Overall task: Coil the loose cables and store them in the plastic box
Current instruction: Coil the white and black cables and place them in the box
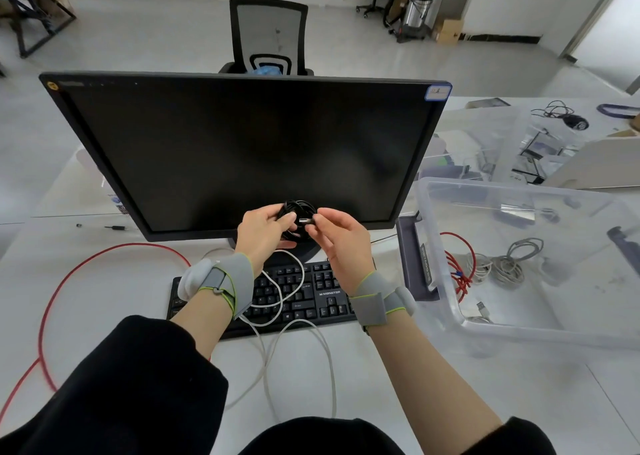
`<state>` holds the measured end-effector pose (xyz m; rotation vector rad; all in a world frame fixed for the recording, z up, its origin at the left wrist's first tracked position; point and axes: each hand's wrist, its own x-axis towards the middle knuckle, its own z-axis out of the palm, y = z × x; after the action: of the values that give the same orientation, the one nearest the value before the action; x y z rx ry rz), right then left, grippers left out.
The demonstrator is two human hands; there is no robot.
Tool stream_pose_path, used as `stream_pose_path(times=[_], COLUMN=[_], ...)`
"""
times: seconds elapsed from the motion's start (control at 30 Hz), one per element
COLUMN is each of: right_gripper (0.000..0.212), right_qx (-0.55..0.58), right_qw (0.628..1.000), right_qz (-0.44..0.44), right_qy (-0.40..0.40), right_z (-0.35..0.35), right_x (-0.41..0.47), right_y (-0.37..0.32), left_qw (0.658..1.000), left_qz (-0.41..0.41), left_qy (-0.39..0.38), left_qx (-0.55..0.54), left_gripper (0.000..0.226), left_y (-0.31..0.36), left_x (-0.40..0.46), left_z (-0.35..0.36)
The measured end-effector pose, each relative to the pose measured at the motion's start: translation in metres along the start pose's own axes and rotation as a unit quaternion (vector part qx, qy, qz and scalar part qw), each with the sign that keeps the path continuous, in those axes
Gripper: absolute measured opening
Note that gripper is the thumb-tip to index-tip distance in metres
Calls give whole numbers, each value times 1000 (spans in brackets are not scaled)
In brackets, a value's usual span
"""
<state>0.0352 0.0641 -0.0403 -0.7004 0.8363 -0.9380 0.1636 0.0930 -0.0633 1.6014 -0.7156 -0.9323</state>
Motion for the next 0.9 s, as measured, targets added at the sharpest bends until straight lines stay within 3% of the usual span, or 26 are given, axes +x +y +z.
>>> stream_pose_path(times=[0.1, 0.2, 0.43, 0.57, 0.63, 0.73, 0.9], right_gripper=[10, 18, 24, 39, 55, 55, 19], right_qx=[-128, -282, -278, -452, -477, -464, -299], right_qw=[990, 952, 954, 879, 867, 878, 950], right_qz=[-55, -114, -107, -154, -145, -93, -12], right_qy=[8, 33, 3, 7, -17, -71, -91], right_z=[-3, -8, -16, -17, -21, -27, -27], right_x=[2, 5, 4, 10, 13, 16, 17], right_y=[3, 5, 7, 6, 4, 1, 1], left_qw=[999, 998, 995, 994, 994, 990, 988], left_qz=[-6, -11, -28, -39, -46, -55, -47], left_qy=[-24, -50, -77, -87, -90, -114, -143], left_qx=[-24, -32, -53, -45, -43, -60, -35], left_gripper=[13, 13, 12, 14, 14, 15, 22], left_y=[6, 11, 16, 15, 15, 18, 22], left_x=[-5, -10, -15, -15, -15, -16, -18], left_z=[2, 3, 1, 0, -2, -4, -3])
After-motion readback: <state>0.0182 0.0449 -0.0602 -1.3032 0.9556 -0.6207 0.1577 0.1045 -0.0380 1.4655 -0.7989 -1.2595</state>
